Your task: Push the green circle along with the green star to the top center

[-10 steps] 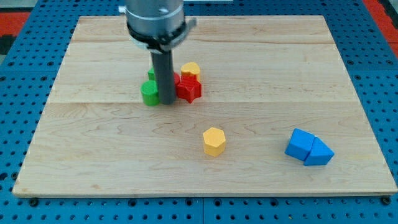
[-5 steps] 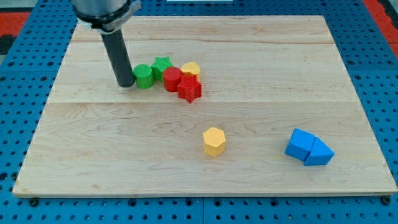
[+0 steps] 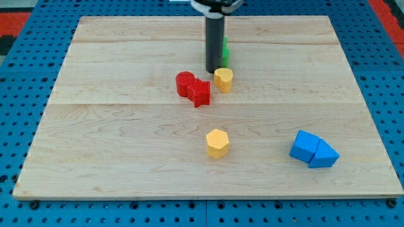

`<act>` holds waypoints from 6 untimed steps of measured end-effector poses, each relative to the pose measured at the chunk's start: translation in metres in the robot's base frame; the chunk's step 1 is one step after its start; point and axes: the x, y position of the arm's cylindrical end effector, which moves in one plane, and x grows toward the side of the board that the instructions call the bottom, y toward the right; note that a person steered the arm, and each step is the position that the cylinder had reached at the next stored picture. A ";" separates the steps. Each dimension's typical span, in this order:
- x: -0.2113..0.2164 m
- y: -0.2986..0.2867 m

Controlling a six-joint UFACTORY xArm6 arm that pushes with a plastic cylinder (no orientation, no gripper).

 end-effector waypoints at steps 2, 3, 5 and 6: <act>-0.049 0.012; -0.020 0.061; -0.077 0.092; -0.100 0.040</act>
